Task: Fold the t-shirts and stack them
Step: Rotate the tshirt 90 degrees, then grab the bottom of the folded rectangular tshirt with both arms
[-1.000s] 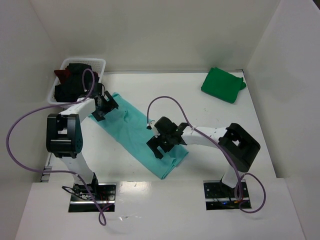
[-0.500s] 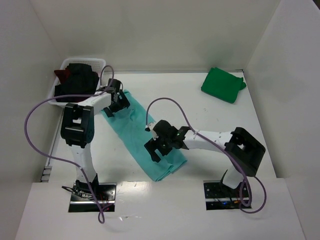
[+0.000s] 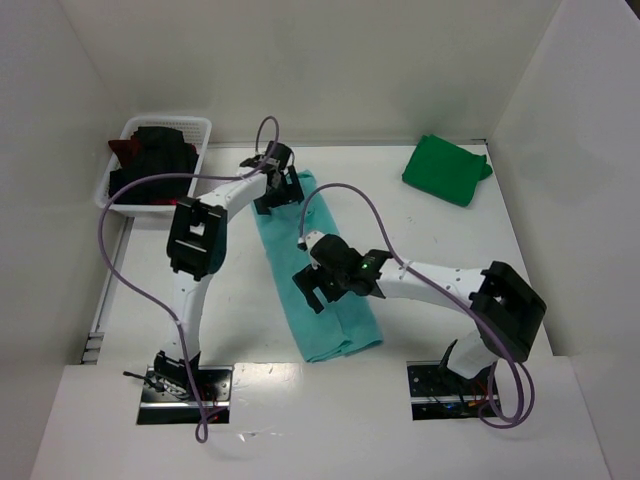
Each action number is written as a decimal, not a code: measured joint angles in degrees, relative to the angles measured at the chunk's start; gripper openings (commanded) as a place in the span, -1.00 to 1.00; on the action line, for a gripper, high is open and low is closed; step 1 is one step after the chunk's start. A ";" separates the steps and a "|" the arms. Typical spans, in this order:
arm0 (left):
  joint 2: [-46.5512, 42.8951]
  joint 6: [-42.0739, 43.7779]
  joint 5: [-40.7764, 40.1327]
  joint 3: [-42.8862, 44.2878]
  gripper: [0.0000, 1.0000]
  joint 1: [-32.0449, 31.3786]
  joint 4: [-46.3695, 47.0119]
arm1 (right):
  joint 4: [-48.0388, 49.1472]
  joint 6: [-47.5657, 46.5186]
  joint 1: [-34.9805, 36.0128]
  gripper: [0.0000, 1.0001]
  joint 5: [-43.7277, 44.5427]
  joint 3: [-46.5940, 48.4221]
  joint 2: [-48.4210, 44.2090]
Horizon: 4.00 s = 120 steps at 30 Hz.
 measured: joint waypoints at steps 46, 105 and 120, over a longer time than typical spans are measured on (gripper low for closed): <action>-18.67 16.13 -7.78 52.26 1.00 -8.41 -33.99 | 1.66 2.97 -26.10 0.98 8.94 22.77 -1.44; -50.36 -8.48 21.57 -56.54 0.98 -24.26 -2.67 | -9.11 45.44 -19.10 0.28 -18.47 -36.81 -41.09; -51.80 -9.97 24.76 -61.26 0.84 -24.26 -1.75 | -6.36 47.28 -18.97 0.13 -20.96 -38.95 -41.00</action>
